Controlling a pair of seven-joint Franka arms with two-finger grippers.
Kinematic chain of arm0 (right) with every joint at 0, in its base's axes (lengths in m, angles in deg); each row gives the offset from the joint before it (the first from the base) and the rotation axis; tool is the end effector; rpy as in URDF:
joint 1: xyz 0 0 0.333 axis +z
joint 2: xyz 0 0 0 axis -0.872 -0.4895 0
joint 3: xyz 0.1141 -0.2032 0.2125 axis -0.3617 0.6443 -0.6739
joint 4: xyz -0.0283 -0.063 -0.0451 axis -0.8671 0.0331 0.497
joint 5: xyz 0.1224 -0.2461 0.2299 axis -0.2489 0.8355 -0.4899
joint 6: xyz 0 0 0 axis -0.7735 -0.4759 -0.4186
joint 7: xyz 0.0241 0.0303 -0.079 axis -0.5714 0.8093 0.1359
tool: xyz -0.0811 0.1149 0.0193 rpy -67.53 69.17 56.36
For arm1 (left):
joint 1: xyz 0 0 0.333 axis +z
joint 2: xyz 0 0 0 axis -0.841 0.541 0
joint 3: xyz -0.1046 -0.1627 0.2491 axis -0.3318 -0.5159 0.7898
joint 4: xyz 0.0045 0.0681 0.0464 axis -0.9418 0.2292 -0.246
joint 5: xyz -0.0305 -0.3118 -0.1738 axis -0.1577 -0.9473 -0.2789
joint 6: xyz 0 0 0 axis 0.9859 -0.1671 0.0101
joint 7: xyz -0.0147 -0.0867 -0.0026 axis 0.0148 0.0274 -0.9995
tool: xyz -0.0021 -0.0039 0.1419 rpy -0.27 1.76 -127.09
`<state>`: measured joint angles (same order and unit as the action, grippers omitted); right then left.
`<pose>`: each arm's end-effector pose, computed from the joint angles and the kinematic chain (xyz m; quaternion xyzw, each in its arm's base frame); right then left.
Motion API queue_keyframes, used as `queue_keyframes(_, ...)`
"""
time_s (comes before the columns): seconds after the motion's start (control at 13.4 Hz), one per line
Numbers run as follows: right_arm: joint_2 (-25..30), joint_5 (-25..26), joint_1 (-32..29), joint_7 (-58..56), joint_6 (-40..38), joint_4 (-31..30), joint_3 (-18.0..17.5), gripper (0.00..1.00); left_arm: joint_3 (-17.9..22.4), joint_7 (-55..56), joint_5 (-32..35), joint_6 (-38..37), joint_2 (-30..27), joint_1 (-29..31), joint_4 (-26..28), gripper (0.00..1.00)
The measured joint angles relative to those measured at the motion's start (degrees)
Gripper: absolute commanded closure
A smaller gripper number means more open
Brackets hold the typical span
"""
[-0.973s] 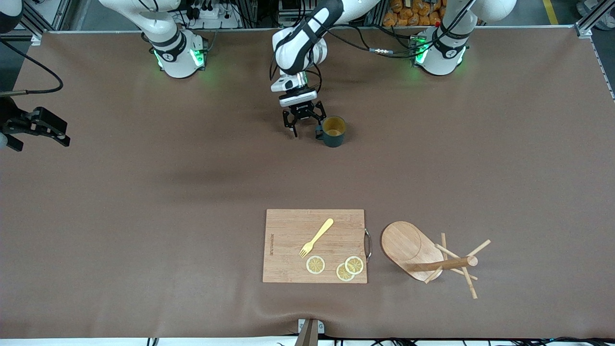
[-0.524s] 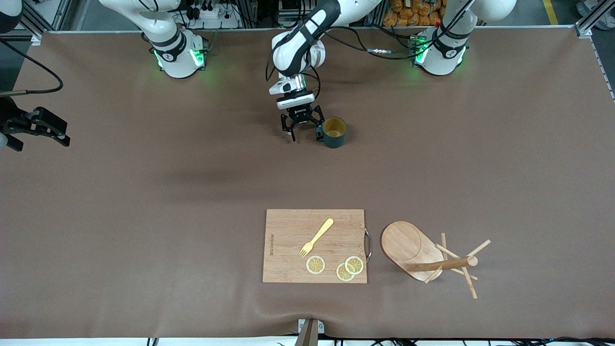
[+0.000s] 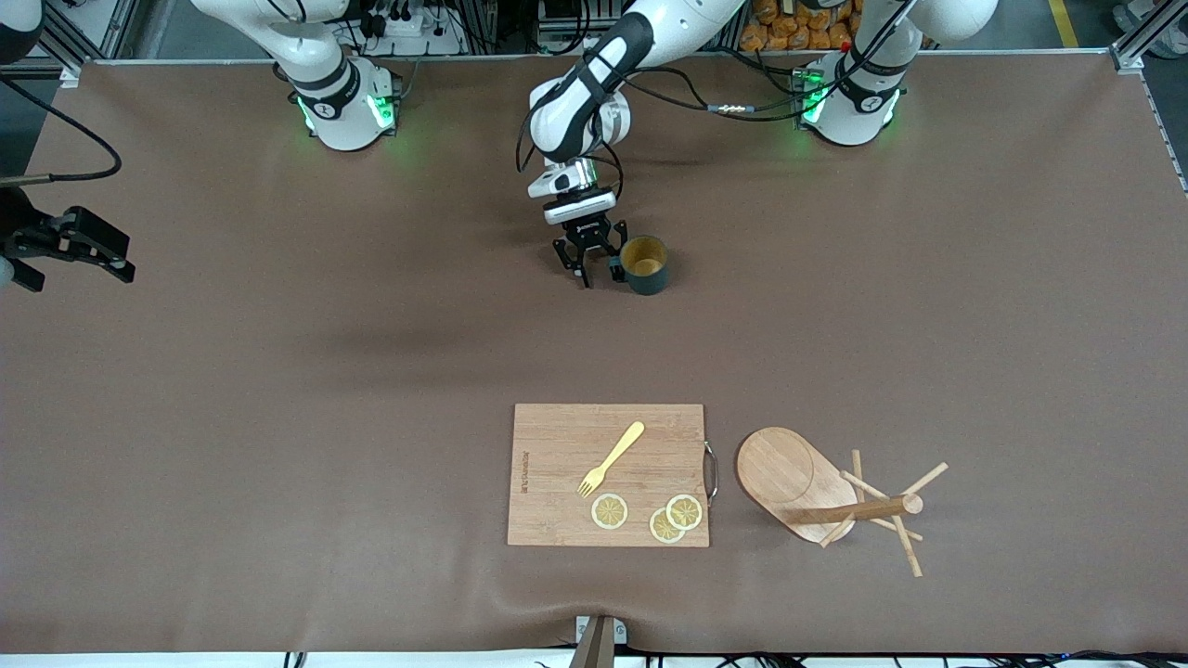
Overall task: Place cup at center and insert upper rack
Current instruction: 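Lower the left gripper and grasp the teal mug's handle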
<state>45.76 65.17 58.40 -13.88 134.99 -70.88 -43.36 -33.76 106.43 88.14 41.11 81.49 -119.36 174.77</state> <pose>0.5389 -0.0156 0.5973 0.9972 0.0618 0.0371 0.0178 0.2633 -0.5361 0.1194 -0.8941 -0.0773 -0.4301 0.0977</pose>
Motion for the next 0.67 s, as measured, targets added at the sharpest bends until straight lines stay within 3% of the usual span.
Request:
queue_keyframes(0.37,0.0,0.0,-0.04,0.03,-0.01,0.0,0.05,0.0,0.0,1.33,0.08,-0.9,-0.15,0.1,-0.94,1.0)
queue_keyframes(0.67,0.0,0.0,-0.18,0.04,-0.02,0.0,0.12,0.0,0.03,1.92,-1.08,-0.92,-0.45,1.24,-4.82,1.0)
